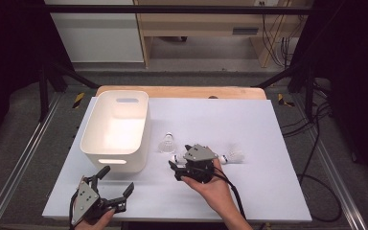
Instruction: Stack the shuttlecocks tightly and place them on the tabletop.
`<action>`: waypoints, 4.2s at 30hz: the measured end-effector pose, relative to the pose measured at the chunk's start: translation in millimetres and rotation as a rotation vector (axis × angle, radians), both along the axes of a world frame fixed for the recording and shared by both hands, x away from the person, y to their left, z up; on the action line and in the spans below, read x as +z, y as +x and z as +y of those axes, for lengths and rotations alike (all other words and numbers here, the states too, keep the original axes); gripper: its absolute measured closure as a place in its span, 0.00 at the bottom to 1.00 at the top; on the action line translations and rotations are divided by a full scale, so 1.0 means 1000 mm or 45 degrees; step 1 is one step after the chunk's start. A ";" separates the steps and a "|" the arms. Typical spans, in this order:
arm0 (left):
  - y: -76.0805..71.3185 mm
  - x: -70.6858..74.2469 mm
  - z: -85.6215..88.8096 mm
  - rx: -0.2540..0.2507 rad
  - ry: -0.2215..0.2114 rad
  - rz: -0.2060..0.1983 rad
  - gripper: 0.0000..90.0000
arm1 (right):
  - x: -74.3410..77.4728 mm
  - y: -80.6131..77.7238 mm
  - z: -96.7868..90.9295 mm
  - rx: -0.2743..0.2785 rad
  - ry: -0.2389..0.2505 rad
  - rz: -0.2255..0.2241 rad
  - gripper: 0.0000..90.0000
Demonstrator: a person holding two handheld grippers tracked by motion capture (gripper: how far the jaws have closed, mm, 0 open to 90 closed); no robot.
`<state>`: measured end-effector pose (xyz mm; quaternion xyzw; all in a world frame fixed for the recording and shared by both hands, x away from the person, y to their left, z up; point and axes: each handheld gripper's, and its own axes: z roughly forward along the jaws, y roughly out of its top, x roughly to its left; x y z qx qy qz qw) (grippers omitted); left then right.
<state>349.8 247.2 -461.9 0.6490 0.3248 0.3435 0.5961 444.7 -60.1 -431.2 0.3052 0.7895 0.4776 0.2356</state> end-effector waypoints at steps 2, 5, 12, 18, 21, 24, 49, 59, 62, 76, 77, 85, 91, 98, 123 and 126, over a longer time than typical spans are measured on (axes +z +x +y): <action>0.000 0.000 0.001 0.001 -0.001 0.001 0.06 | -0.002 0.005 0.005 -0.003 -0.015 0.010 0.31; 0.001 0.000 0.001 0.001 -0.005 0.003 0.06 | 0.000 0.017 0.011 -0.022 -0.047 0.032 0.36; 0.001 -0.001 0.001 -0.003 -0.007 0.006 0.06 | 0.006 0.056 0.021 -0.043 -0.113 0.085 0.47; 0.002 -0.001 0.000 -0.010 -0.003 0.010 0.06 | 0.005 0.078 0.028 -0.036 -0.166 0.124 0.52; 0.002 -0.001 0.000 -0.012 0.000 0.012 0.07 | 0.002 0.082 0.031 -0.030 -0.190 0.135 0.56; 0.002 -0.001 -0.001 -0.016 0.004 0.011 0.07 | -0.001 0.084 0.034 -0.020 -0.208 0.148 0.58; 0.002 -0.002 -0.005 -0.035 0.033 0.013 0.07 | -0.018 0.089 0.040 0.005 -0.352 0.171 0.93; 0.002 -0.002 -0.004 -0.030 0.036 0.016 0.07 | -0.017 0.091 0.036 -0.008 -0.352 0.168 1.00; 0.002 -0.002 -0.003 -0.025 0.035 0.018 0.07 | -0.017 0.091 0.035 -0.011 -0.349 0.162 1.00; 0.003 -0.002 -0.002 -0.013 0.036 0.023 0.07 | -0.005 0.083 0.017 -0.026 -0.248 0.094 1.00; 0.003 -0.003 -0.001 -0.012 0.035 0.024 0.07 | -0.003 0.081 0.014 -0.028 -0.232 0.086 1.00; 0.004 -0.001 0.001 -0.016 0.043 0.005 0.07 | 0.016 0.060 -0.015 -0.023 -0.136 0.021 1.00; 0.006 -0.001 0.003 -0.026 0.043 0.000 0.04 | 0.024 0.042 -0.040 -0.045 -0.095 -0.017 1.00; 0.005 0.001 0.013 -0.025 0.078 -0.011 0.04 | 0.024 0.026 -0.070 -0.074 -0.018 -0.033 1.00; 0.005 -0.001 0.022 0.008 0.028 -0.024 0.03 | -0.002 -0.009 -0.133 -0.136 0.027 -0.023 1.00; 0.004 -0.001 0.021 0.006 0.031 -0.024 0.03 | -0.008 -0.011 -0.132 -0.132 0.005 -0.010 1.00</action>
